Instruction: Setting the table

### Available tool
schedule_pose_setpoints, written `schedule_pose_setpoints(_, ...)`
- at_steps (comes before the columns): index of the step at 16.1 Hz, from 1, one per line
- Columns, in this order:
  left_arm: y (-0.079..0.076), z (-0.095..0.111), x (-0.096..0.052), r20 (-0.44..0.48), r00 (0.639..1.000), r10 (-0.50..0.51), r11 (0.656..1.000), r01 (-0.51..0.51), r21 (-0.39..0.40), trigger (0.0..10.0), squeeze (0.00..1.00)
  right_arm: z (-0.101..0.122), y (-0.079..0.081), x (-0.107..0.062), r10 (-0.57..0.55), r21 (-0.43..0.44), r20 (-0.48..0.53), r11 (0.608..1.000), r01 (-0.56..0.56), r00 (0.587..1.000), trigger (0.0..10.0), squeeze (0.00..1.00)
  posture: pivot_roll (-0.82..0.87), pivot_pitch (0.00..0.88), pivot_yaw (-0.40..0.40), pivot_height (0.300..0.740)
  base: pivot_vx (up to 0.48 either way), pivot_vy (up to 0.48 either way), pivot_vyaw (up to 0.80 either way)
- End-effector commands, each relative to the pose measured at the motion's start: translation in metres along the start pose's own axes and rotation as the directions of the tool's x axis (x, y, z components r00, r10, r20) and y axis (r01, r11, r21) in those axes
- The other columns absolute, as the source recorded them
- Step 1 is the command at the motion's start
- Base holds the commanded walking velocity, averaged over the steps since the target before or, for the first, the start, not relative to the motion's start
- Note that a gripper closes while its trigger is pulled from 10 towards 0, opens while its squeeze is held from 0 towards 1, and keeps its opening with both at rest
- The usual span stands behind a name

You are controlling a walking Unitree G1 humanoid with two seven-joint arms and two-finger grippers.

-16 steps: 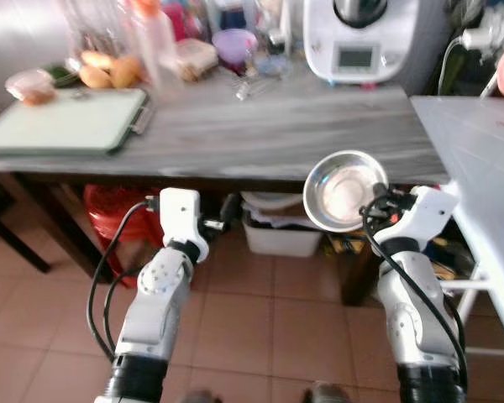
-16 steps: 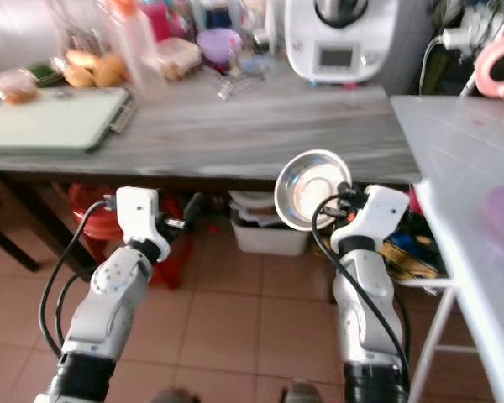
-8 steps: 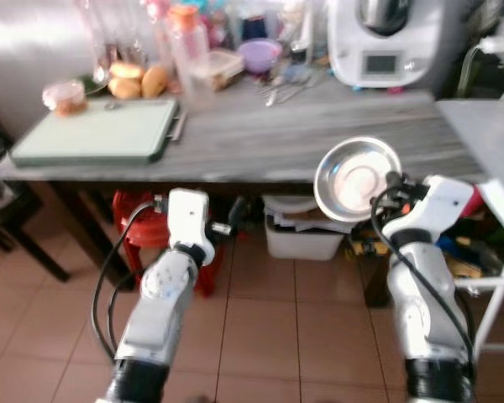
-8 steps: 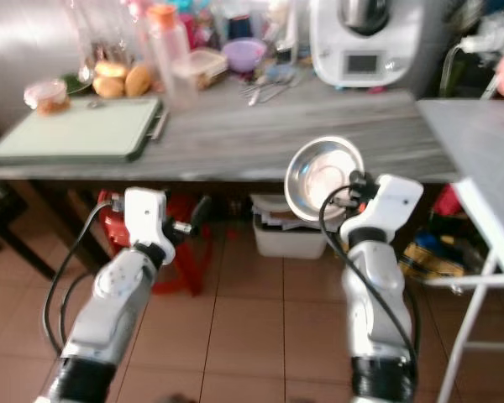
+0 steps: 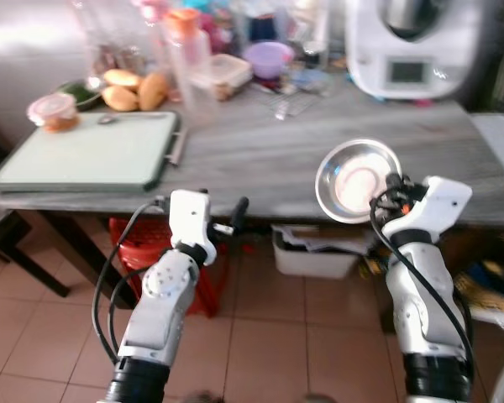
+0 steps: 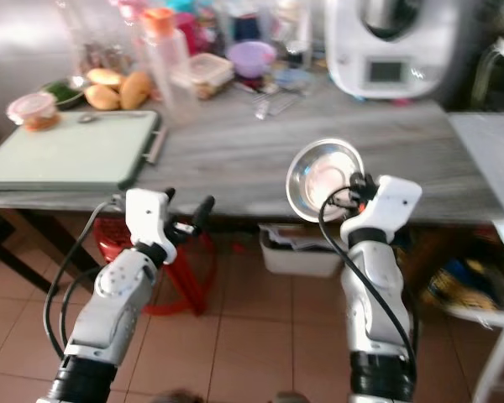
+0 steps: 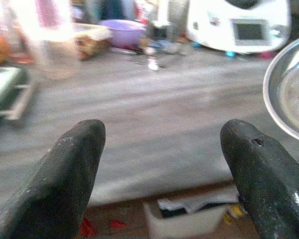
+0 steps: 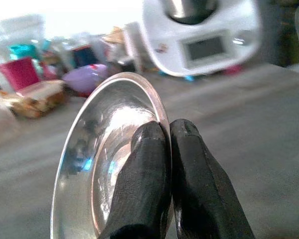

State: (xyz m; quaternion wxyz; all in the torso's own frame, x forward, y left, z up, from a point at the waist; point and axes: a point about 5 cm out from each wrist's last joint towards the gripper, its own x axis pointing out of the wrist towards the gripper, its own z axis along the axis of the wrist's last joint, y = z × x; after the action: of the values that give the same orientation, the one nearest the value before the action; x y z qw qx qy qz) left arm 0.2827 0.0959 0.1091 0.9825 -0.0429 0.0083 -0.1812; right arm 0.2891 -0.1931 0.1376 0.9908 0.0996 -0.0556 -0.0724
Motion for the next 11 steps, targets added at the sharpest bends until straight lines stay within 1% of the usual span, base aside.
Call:
schedule_pose_setpoints(1, 0.008, 0.0, -0.004, -0.002, 1.0, 0.021, 1.0, -0.021, 0.014, 10.0, 0.0, 0.002, 0.009, 0.001, 0.025, 0.009, 0.015, 1.0, -0.025, 1.0, 10.0, 0.0, -0.06, 0.0, 0.062, 0.74, 0.48, 0.0, 0.0)
schedule_pose_setpoints(3, 0.012, -0.002, -0.008, -0.007, 0.999, 0.039, 0.999, -0.039, 0.017, 10.0, 0.0, 0.001, 0.008, 0.001, 0.021, 0.009, 0.012, 1.0, -0.021, 1.0, 10.0, 0.0, -0.06, 0.0, 0.061, 0.74, 0.474, 0.0, 0.0)
schedule_pose_setpoints(4, 0.013, -0.001, -0.01, -0.006, 0.998, 0.056, 0.998, -0.055, 0.036, 10.0, 0.0, 0.001, 0.008, 0.001, 0.019, 0.011, 0.011, 1.0, -0.019, 1.0, 10.0, 0.0, -0.05, 0.0, 0.06, 0.74, 0.0, 0.0, 0.0)
schedule_pose_setpoints(5, 0.015, -0.001, -0.011, -0.001, 0.997, 0.075, 0.997, -0.075, 0.029, 10.0, 0.0, 0.0, 0.007, 0.001, 0.017, 0.013, 0.009, 1.0, -0.017, 1.0, 10.0, 0.0, -0.05, 0.0, 0.06, 0.74, 0.0, 0.0, 0.0)
schedule_pose_setpoints(6, 0.017, -0.002, -0.018, -0.015, 0.997, 0.072, 0.996, -0.072, 0.051, 10.0, 0.0, 0.0, 0.005, 0.001, -0.025, 0.008, 0.007, 1.0, 0.025, 1.0, 10.0, 0.0, -0.05, 0.0, 0.057, 0.74, 0.0, 0.0, 0.0)
schedule_pose_setpoints(7, 0.018, -0.003, -0.024, -0.025, 0.997, 0.073, 0.997, -0.072, 0.042, 10.0, 0.0, -0.002, 0.001, -0.001, -0.065, 0.011, -0.005, 0.998, 0.065, 0.998, 10.0, 0.0, -0.05, 0.0, 0.057, 0.74, 0.0, 0.0, 0.0)
schedule_pose_setpoints(8, 0.02, -0.003, -0.028, -0.033, 0.997, 0.069, 0.997, -0.068, 0.045, 10.0, 0.0, -0.003, -0.002, -0.002, -0.089, 0.005, -0.009, 0.996, 0.089, 0.996, 10.0, 0.0, -0.04, 0.0, 0.054, 0.74, 0.0, 0.0, 0.0)
schedule_pose_setpoints(9, 0.025, -0.003, -0.035, -0.039, 0.997, 0.068, 0.996, -0.066, 0.056, 10.0, 0.0, -0.005, -0.006, -0.005, -0.116, 0.002, -0.019, 0.993, 0.116, 0.993, 10.0, 0.0, -0.04, 0.0, 0.053, 0.74, 0.0, 0.0, 0.0)
schedule_pose_setpoints(10, 0.027, -0.002, -0.038, -0.042, 0.996, 0.074, 0.995, -0.072, 0.065, 10.0, 0.0, -0.007, -0.007, -0.007, -0.122, 0.007, -0.029, 0.992, 0.122, 0.992, 10.0, 0.0, -0.03, 0.0, 0.052, 0.74, 0.0, 0.0, 0.0)
schedule_pose_setpoints(11, 0.034, -0.003, -0.044, -0.051, 0.993, 0.108, 0.987, -0.101, 0.125, 10.0, 0.0, -0.011, -0.01, -0.01, -0.141, 0.024, -0.051, 0.989, 0.143, 0.989, 10.0, 0.0, -0.03, 0.0, 0.053, 0.74, 0.0, 0.0, 0.0)
